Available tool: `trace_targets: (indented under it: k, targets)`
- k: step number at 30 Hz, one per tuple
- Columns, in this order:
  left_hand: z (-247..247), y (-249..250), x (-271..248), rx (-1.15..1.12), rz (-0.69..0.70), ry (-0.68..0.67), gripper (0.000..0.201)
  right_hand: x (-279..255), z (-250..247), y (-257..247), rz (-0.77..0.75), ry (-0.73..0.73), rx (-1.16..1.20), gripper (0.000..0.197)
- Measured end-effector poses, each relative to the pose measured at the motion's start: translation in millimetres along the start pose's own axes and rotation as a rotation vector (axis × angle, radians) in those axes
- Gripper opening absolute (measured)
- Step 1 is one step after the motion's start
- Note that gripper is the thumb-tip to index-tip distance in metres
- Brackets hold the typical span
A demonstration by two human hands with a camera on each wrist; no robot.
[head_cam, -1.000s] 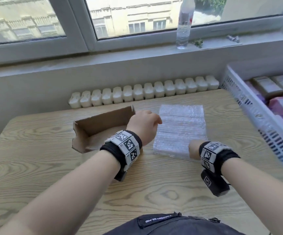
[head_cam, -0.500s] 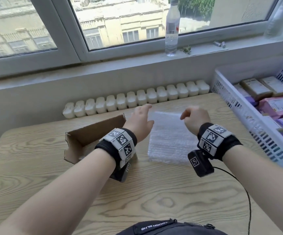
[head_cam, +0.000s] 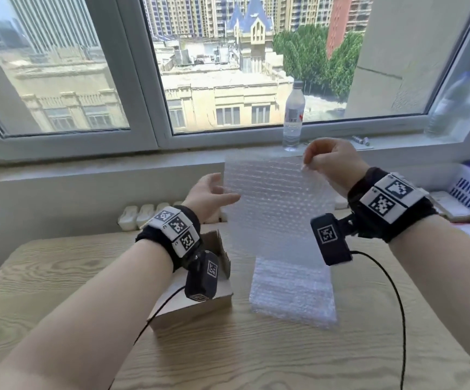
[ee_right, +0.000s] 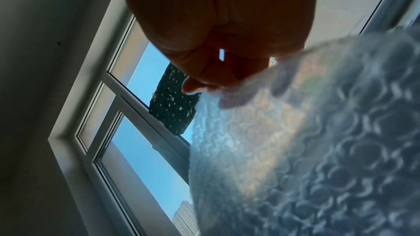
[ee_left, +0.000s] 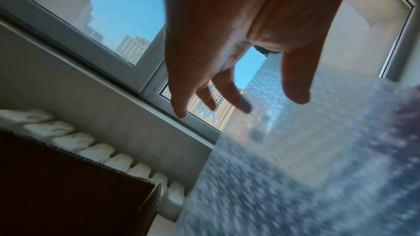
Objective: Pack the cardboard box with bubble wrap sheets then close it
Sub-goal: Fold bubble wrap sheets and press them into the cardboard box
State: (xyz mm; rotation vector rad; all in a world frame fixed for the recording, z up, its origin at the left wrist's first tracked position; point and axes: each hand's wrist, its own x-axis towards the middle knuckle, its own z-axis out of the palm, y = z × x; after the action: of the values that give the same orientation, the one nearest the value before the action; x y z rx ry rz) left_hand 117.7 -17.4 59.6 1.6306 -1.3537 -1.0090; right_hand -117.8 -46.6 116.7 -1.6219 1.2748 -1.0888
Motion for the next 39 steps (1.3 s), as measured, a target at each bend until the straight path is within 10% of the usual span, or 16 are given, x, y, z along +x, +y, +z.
trace_targets:
  k: [4, 13, 18, 23, 32, 39]
  targets:
    - [-8.5, 2.0, -3.4, -0.143, 0.05, 0.039, 0.018, -3.2, -1.2, -3.6, 0.001, 0.046, -0.02, 0.023]
    - [-34.8, 5.5, -5.8, -0.426, -0.03, 0.24, 0.033, -21.1, 10.6, 10.0, 0.215, -0.148, 0.299, 0.099]
    - [-42.4, 10.0, -9.9, -0.458, -0.014, 0.343, 0.045, -14.7, 14.2, 11.3, 0.055, 0.021, 0.292, 0.064]
    - [-51.4, 10.2, -21.2, -0.187, 0.082, 0.116, 0.04, -11.3, 17.5, 7.9, -0.02, 0.02, 0.145, 0.032]
    - [-53.7, 10.0, -29.7, 0.301, 0.181, 0.139, 0.037, -11.1, 23.8, -0.1, -0.11, 0.11, -0.132, 0.031]
    - [-54.3, 12.8, -29.6, -0.017, 0.079, 0.07, 0.02, -9.3, 25.2, -8.7, -0.053, 0.118, -0.124, 0.03]
